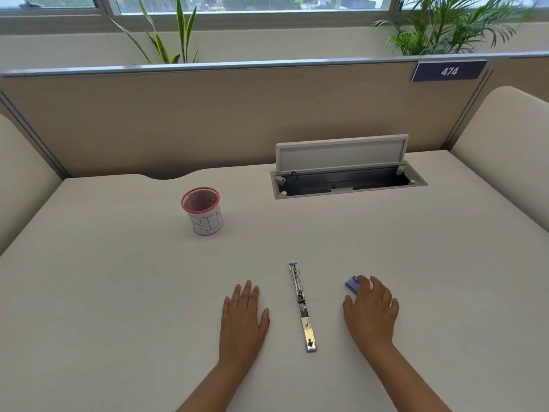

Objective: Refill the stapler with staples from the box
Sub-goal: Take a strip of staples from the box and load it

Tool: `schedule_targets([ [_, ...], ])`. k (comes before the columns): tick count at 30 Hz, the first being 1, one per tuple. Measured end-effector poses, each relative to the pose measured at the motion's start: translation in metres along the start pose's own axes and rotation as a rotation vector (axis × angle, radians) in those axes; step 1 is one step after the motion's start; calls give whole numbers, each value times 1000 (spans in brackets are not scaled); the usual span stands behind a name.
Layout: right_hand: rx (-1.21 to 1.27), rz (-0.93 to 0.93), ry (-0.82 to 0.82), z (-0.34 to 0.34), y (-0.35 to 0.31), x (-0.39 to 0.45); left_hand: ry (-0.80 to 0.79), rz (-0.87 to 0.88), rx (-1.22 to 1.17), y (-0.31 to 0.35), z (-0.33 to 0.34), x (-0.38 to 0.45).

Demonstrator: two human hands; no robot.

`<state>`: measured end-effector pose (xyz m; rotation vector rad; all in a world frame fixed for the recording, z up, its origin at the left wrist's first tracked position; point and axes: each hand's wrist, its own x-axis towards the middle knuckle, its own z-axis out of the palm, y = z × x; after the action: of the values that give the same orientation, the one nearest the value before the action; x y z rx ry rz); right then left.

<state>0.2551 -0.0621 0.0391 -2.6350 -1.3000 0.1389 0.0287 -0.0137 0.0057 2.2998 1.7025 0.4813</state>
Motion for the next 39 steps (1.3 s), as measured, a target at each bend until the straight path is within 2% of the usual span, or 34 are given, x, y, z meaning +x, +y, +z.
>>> schedule_targets([
  [2,7,-5,-20,-1,1,-1,0,-4,-19,-1,-1,0],
  [5,48,-81,60,-4,2,-3,-36,-22,-37,-3,-1,1],
  [8,65,-83,12,-11,0,-2,-48,-62,-121,-3,-5,4],
  [10,198,-106,5,-12,-3,-1,-5,-132,-265,3,-11,6],
  [13,471,-167,12,-22,-14,-9,172,-257,-578,21,-24,6],
  [15,588,-222,-4,-27,-22,-14,229,-289,-748,38,-34,6],
  [19,710,-319,-94,-35,-40,-27,170,-332,-955,67,-45,9],
  [24,777,-447,-229,-41,-55,-42,16,-600,-1255,83,-51,13],
  [27,841,-441,-253,-38,-56,-48,45,-671,-1279,81,-55,13],
  [30,811,-447,-181,-35,-55,-54,94,-662,-1292,78,-60,14],
  [34,683,-567,-45,-31,-49,-62,139,-678,-1308,75,-68,18],
  [39,568,-686,16,-30,-48,-65,184,-687,-1307,74,-75,23],
])
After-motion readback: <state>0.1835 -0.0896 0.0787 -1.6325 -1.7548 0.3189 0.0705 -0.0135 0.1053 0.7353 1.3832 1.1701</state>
